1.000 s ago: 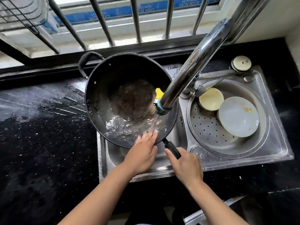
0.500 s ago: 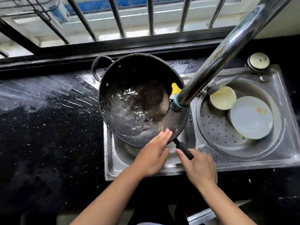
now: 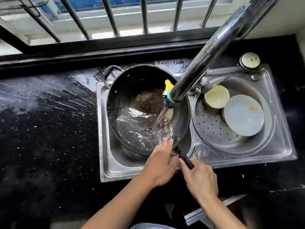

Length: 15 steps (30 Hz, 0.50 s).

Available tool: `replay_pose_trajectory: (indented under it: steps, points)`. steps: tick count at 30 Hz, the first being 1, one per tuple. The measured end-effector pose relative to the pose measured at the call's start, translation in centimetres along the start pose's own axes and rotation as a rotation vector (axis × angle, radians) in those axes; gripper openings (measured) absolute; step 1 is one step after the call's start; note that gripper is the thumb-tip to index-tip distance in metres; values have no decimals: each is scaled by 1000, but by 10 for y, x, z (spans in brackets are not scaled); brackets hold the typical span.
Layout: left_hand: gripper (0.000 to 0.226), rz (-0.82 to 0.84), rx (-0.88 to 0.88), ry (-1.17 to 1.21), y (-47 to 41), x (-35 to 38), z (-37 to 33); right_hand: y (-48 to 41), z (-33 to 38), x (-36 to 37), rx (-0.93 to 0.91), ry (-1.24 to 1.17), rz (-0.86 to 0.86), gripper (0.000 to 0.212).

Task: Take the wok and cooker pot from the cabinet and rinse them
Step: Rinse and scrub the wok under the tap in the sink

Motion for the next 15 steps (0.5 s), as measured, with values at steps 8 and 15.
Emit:
replay_pose_trajectory:
  steps: [8,15]
  points:
    - [75,-55,126,233,-11,-27,-2,-10,11,14,-17,-98,62,51]
    - [58,-16,130,-46,16,-37,43,-12,9,14,-27,-137,63,55]
Point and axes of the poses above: each hand's wrist, its own y-axis away from the middle knuckle, its own x-axis out of the palm, z = x × y, the point moved 3 cm from there along -y, towards the middle knuckle, and after that the axes turned 6 degrees about -x, right-handed, at the moved point
